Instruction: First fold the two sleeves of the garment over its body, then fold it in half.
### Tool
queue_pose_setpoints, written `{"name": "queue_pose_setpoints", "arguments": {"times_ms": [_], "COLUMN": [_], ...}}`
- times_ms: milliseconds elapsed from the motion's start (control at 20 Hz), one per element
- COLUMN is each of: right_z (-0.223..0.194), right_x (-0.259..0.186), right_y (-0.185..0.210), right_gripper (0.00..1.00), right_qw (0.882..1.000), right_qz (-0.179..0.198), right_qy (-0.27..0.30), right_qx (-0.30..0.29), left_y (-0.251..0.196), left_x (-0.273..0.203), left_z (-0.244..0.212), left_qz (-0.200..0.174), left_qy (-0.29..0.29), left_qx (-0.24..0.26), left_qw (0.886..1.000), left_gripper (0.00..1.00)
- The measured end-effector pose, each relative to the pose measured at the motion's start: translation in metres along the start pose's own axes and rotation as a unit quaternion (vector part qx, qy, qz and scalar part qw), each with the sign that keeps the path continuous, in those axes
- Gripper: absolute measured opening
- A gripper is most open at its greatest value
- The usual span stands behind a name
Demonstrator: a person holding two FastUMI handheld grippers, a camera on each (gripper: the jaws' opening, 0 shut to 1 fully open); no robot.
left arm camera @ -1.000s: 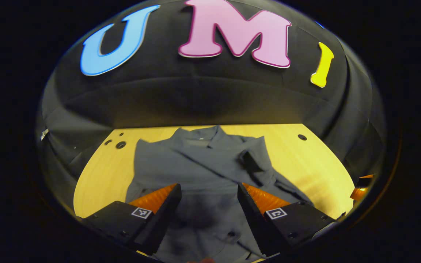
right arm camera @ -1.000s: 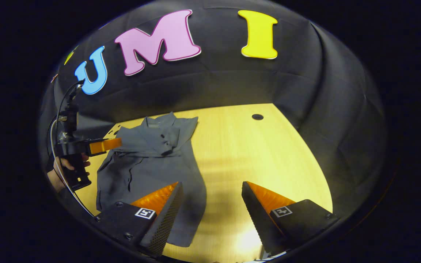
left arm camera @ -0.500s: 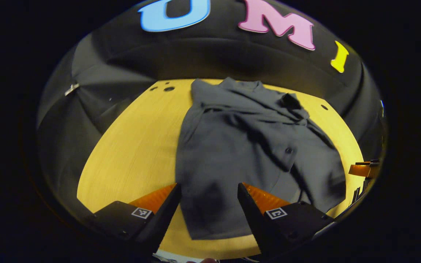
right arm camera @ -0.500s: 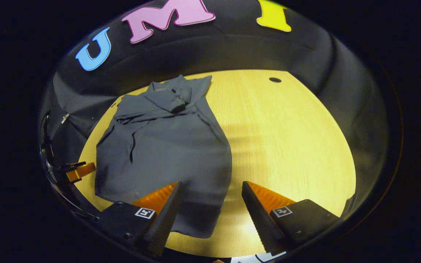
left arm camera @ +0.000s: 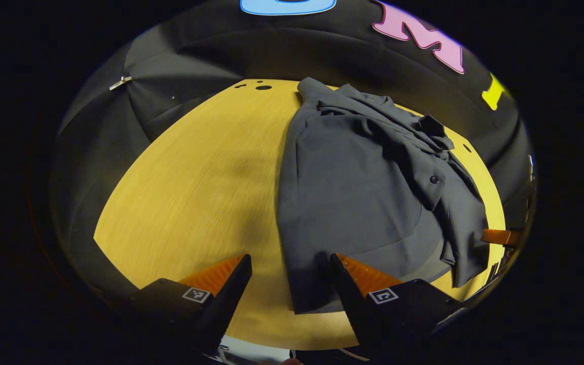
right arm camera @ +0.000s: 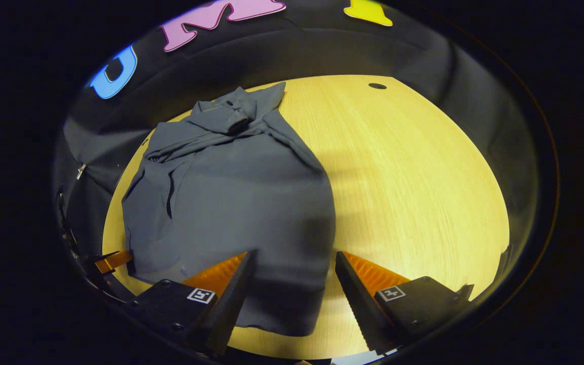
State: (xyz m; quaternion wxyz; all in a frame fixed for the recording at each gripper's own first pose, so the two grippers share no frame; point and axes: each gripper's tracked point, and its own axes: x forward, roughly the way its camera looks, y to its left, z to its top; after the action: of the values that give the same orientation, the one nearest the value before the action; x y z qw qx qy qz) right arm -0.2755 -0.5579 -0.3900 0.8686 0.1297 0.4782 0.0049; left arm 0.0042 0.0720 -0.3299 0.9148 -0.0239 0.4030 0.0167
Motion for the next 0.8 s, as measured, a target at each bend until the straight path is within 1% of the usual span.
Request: {"name": "queue_pose_setpoints", "arguments": {"times_ms": [50,100,150,300,350,400,450,500,550,600,650,700,800], "right_z": [-0.002,-0.003,-0.001,-0.002,-0.003,-0.006,-0.007,-0.01,-0.011,-0.012,-0.014,-0.012,-0.014], "right_x": [0.002,0.005,0.007,0.012,0.013,0.014,0.015,0.016,0.018,0.016,0.02,0.017,0.019], "right_y": [0.004,0.008,0.011,0.019,0.019,0.02,0.023,0.025,0.024,0.029,0.036,0.037,0.041], "right_gripper": [1.0,1.0,1.0,1.0,0.99,1.0,1.0,0.98,0.97,0.98,0.97,0.85,0.6], "right_qw": [1.0,1.0,1.0,1.0,0.999,0.999,0.998,0.997,0.995,0.994,0.994,0.994,0.994], "right_qz": [0.004,0.002,-0.002,-0.008,-0.017,-0.026,-0.031,-0.041,-0.053,-0.049,-0.047,-0.051,-0.048], "right_qy": [0.005,0.009,0.002,0.01,0.008,0.012,0.013,0.015,0.018,0.016,0.019,0.016,0.02], "right_qx": [0.003,0.002,-0.004,-0.019,-0.03,-0.041,-0.052,-0.067,-0.088,-0.1,-0.099,-0.1,-0.1], "left_y": [-0.004,-0.009,-0.014,-0.027,-0.032,-0.038,-0.042,-0.046,-0.05,-0.053,-0.058,-0.061,-0.068], "left_x": [0.004,0.008,0.011,0.016,0.018,0.019,0.019,0.019,0.019,0.02,0.019,0.019,0.019], "left_z": [0.002,0.006,0.008,0.009,0.008,0.006,0.007,0.006,0.006,0.006,0.005,0.005,0.004], "left_qz": [-0.002,-0.003,-0.006,-0.008,-0.009,-0.012,-0.015,-0.014,-0.015,-0.017,-0.022,-0.024,-0.033], "left_qy": [0.001,-0.002,-0.003,0.0,0.0,-0.002,-0.002,-0.002,-0.002,-0.001,-0.001,-0.001,-0.001], "left_qx": [0.003,0.01,0.019,0.053,0.068,0.075,0.075,0.075,0.075,0.078,0.083,0.088,0.099], "left_qw": [1.0,1.0,1.0,0.999,0.998,0.997,0.997,0.997,0.997,0.997,0.996,0.996,0.995], "left_gripper": [0.94,0.98,0.98,0.98,0.98,0.91,0.96,0.93,0.93,0.9,0.86,0.77,0.67]}}
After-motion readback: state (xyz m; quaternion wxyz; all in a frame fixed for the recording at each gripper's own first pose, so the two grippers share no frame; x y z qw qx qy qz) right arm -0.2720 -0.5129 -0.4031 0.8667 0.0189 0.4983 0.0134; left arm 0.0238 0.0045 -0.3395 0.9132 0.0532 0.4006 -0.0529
